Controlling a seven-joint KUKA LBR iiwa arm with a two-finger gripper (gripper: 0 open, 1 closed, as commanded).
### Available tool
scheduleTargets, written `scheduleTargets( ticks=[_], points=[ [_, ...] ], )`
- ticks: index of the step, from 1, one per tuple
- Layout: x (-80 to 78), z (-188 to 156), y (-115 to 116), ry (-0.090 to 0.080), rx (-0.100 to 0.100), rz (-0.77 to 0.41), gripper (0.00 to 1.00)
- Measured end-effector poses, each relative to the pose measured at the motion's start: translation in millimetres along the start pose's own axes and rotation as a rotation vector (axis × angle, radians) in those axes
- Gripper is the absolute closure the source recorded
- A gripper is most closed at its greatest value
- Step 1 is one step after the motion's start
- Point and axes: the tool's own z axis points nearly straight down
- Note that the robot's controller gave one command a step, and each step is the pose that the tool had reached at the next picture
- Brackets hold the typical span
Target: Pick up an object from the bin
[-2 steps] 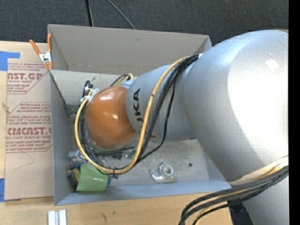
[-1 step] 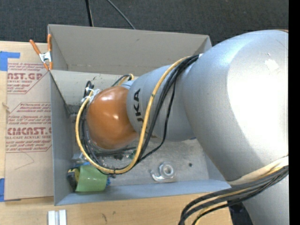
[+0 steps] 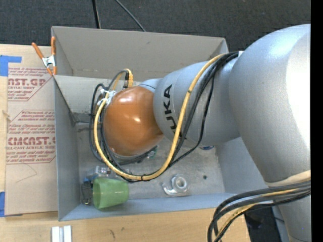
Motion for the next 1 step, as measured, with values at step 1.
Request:
scheduleTargets(
  ticks=[1],
  points=[
    [-11.8, -145.0, -29.7, -0.001, 0.001, 0.004, 1.00]
  ],
)
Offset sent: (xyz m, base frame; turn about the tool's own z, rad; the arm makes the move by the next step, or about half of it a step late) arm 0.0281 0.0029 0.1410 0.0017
